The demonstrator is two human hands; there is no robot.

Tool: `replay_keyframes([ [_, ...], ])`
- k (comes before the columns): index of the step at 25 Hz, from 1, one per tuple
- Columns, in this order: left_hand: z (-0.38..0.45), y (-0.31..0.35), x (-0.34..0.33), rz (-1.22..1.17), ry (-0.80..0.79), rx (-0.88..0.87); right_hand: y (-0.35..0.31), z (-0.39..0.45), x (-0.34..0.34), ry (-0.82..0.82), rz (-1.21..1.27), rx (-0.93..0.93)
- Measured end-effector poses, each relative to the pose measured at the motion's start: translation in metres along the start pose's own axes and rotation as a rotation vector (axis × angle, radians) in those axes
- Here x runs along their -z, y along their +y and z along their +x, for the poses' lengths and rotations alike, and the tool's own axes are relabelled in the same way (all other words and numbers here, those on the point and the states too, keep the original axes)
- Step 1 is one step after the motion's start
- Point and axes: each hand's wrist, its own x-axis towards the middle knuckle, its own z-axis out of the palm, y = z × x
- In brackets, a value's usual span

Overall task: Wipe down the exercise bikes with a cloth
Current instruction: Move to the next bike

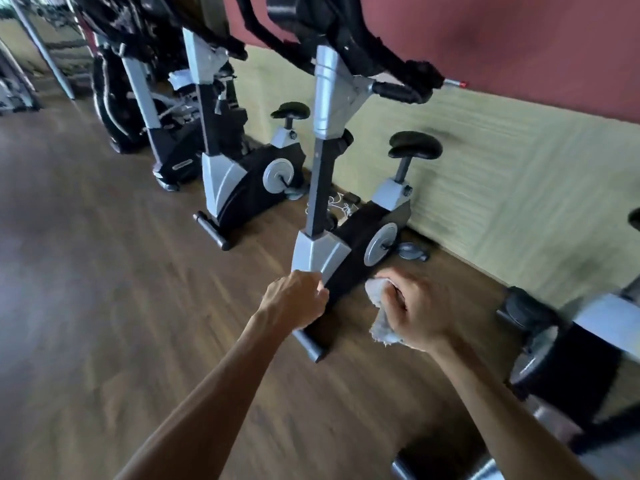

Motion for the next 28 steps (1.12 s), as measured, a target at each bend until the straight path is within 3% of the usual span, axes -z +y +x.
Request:
replay_keyframes([
  [6,0.130,0.050,-0.012,-0.210,-0.142,-0.298,0.062,0.049,0.002,0.100,-0.162,-0.155],
  [10,0.199,0.104,-0.013,-0.709,-0.385,-0.290,0.115,0.094,0.010,0.238,-0.258,-0.230],
  [14,0.240,0.160,-0.004,-0.969,-0.563,-0.441,0.152,0.131,0.031,0.340,-0.288,-0.335],
  [16,0.253,0.186,0.000,-1.045,-0.600,-0.547,0.163,0.146,0.045,0.345,-0.184,-0.480],
  [19,0.276,0.227,-0.006,-0.948,-0.593,-0.773,0.185,0.158,0.069,0.375,0.089,-0.743],
  [21,0.290,0.251,-0.013,-0.994,-0.604,-0.821,0.203,0.162,0.085,0.346,0.252,-0.859],
  [24,0.321,0.282,-0.022,-1.146,-0.674,-0.737,0.231,0.159,0.102,0.357,0.439,-0.944],
  [28,0.390,0.329,-0.024,-1.246,-0.946,-0.649,0.263,0.161,0.120,0.467,0.631,-0.964],
])
